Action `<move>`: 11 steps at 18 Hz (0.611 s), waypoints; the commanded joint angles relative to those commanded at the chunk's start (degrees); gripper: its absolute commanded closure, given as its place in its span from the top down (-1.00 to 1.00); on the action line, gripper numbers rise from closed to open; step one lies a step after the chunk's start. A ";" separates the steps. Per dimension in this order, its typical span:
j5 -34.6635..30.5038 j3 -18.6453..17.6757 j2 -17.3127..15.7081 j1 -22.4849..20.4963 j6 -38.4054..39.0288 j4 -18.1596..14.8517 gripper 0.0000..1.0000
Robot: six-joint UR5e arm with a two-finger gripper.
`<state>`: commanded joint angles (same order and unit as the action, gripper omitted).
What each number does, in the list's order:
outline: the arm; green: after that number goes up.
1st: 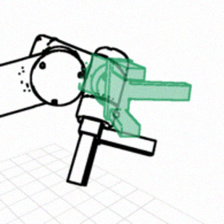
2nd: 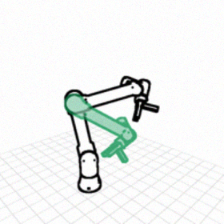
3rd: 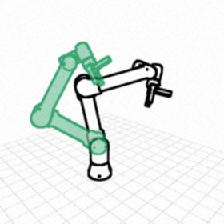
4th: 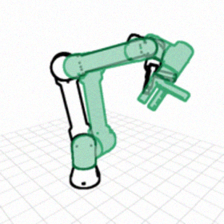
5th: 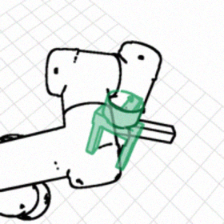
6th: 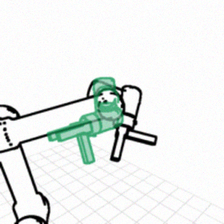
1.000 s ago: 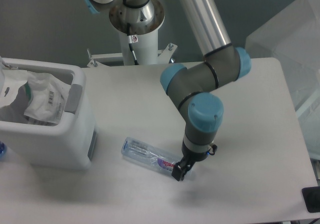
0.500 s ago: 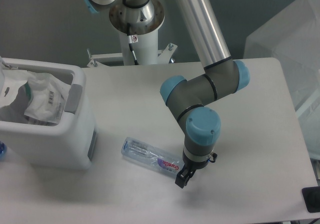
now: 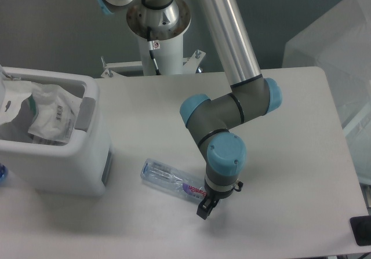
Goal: Place the trash in the trash can
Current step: 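Lower the gripper and close it around the bottle near the cap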
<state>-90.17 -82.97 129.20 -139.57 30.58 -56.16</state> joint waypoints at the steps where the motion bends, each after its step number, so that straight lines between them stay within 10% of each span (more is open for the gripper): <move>1: -0.26 0.00 0.00 0.00 0.35 0.00 1.00; 11: -0.36 -1.93 -0.61 1.49 3.17 -0.09 0.98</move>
<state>-90.53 -84.90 128.59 -138.08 33.75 -56.25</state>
